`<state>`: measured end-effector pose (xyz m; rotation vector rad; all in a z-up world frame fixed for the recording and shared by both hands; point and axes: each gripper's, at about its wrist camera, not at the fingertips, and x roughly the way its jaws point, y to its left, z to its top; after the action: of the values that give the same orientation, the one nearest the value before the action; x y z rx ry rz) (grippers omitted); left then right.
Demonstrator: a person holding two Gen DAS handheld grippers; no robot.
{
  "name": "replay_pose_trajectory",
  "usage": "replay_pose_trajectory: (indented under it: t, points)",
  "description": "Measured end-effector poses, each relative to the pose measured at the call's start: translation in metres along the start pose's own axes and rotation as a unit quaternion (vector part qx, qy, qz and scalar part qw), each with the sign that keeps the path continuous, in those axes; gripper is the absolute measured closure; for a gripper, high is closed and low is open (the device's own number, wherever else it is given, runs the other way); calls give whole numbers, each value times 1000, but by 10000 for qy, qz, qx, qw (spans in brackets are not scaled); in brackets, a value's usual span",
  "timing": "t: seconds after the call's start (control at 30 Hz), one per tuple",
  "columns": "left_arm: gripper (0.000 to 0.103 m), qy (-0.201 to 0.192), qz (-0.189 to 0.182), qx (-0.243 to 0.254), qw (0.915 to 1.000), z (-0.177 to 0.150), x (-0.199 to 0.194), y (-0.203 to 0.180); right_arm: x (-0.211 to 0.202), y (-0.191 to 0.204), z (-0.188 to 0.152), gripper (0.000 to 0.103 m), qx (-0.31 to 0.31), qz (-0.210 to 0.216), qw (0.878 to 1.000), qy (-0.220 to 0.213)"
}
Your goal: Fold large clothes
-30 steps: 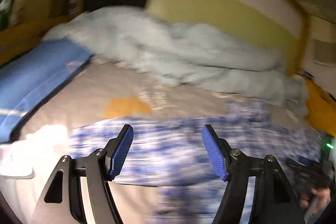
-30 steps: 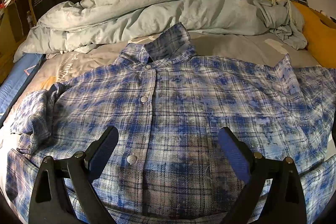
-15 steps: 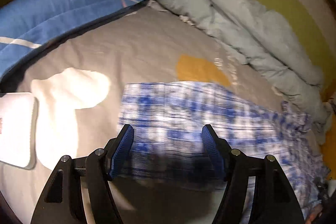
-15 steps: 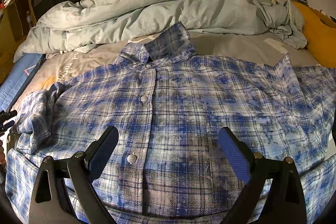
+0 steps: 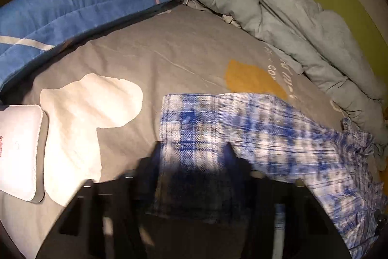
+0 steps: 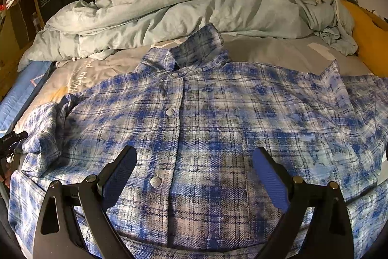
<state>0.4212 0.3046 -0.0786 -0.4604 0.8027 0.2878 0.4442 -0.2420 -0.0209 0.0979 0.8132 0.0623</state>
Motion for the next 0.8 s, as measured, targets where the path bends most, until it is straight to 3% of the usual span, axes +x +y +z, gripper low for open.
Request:
replay_pose_trajectory:
  t: [0.07,0.23,0.33,0.5,0.6,0.7,0.8]
  points:
    - [85,-55,-65,102,9999,1,-4,-6,0,-1,0,7,21,-4,10000,3]
    - [92,-604,-222,510,9966,0,-43,-41,0,-2,1,7,49,0,10000,2]
    - [92,-954,-974,744,9879,-3,-89,-83,-2,-4,2,7,74,38,10000,-18]
    - [92,-1139,-1606,1851,9628,-18,-151,-189,-7,-17,6,8,314,141,9994,-58]
    - [92,-1019,-2289,2347,9392,-32,-182,-260,-14,-24,9,7,415,109,9989,-164]
    - [92,-825,-2746,2655,9205,-50,-193,-316,-26,-34,15,7,462,60,9984,-326]
    - [92,-660,-2877,2827,9127,-66,-187,-354,-39,-55,25,7,597,261,9969,-433]
